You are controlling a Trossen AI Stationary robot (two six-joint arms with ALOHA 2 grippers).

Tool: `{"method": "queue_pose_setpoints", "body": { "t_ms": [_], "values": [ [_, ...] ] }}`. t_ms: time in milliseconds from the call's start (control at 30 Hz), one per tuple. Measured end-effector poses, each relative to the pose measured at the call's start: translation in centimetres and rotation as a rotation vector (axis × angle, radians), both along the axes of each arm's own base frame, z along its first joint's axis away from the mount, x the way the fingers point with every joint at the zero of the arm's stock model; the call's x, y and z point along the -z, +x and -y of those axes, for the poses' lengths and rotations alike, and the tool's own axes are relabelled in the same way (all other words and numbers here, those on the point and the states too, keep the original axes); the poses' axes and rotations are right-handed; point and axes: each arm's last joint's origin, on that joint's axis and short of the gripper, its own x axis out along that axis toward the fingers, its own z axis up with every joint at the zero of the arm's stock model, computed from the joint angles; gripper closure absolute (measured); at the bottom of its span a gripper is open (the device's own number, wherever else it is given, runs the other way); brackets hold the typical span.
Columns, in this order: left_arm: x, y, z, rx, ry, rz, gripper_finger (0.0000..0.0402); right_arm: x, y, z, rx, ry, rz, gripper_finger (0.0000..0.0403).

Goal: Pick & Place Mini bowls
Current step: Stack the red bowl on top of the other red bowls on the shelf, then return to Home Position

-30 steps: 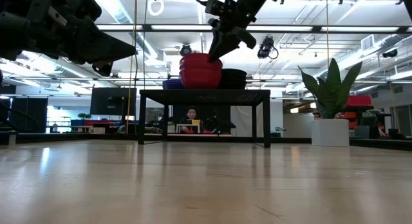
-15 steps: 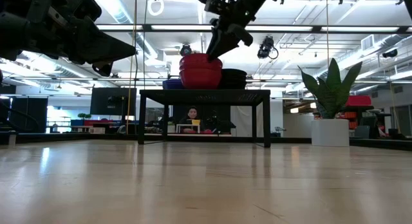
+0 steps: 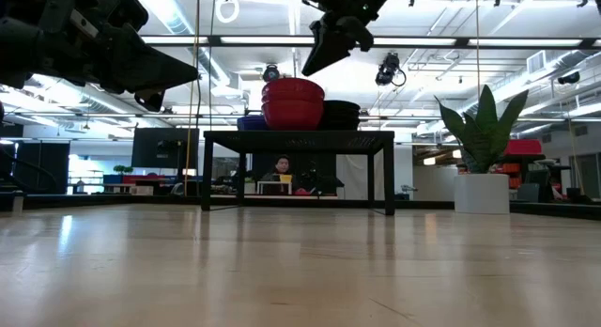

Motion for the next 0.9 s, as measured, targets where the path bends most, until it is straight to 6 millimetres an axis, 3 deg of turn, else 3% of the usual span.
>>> {"method": "queue_pose_setpoints", "body": {
  "t_ms": [100, 633, 767, 900],
  "values": [
    [0.0, 0.0, 0.0, 0.000, 0.000, 0.000, 0.0387, -0.1, -0.1, 0.3, 0.008, -0.002, 0.008, 0.0395],
    [0.1, 0.0, 0.0, 0.000, 0.002, -0.009, 0.0388, 0.8, 0.4, 1.1, 0.007, 0.021, -0.003, 0.0391],
    [0.1, 0.0, 0.0, 0.001, 0.002, -0.011, 0.0388, -1.0, -0.6, 0.2, 0.017, -0.006, 0.037, 0.0396],
    [0.1, 0.0, 0.0, 0.002, 0.002, -0.011, 0.0388, -3.2, -2.9, -1.8, 0.052, 0.056, 0.047, 0.0400]
  ]
}}
